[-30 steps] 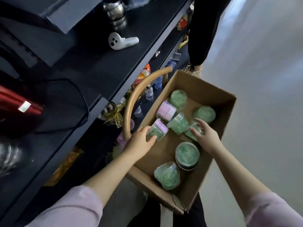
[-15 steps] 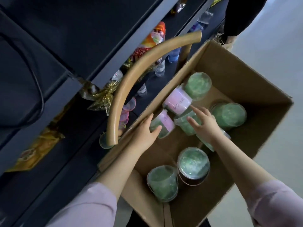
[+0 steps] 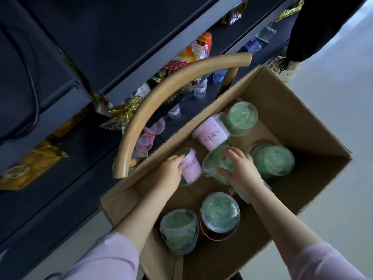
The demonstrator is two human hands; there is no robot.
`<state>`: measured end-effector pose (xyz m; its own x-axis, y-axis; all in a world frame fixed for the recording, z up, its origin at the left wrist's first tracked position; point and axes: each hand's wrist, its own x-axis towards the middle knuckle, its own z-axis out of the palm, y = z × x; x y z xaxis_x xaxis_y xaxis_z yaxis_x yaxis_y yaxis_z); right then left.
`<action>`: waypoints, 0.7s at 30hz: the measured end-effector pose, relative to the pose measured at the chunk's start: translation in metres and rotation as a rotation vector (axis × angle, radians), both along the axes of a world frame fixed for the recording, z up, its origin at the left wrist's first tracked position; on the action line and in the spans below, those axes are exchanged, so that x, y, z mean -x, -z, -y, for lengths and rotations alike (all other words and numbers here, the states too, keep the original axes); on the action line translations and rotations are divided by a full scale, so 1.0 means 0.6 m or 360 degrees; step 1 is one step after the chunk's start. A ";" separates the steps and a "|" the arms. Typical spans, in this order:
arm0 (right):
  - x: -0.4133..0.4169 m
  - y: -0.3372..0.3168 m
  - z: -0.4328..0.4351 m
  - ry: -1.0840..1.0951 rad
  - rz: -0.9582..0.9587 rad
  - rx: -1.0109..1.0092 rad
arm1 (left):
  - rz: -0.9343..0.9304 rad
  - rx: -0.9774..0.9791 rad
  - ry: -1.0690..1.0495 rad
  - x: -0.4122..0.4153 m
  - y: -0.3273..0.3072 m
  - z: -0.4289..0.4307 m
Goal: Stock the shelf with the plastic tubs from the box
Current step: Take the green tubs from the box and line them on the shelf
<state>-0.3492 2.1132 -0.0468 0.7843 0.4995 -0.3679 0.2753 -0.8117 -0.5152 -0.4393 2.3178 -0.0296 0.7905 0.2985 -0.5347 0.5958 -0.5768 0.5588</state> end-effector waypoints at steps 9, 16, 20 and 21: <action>0.065 -0.040 0.018 0.0190 0.0319 -0.0343 | 0.0194 0.0006 -0.0024 0.086 -0.042 -0.004; 0.143 -0.190 0.006 0.0504 0.0523 -0.0623 | 0.0491 0.0074 -0.0025 0.181 -0.141 -0.034; 0.208 -0.340 -0.032 0.0502 0.0665 -0.0732 | 0.0706 0.0012 -0.0020 0.257 -0.283 -0.082; 0.228 -0.386 -0.045 0.0486 0.0700 -0.0762 | 0.0784 0.0015 -0.0013 0.277 -0.332 -0.101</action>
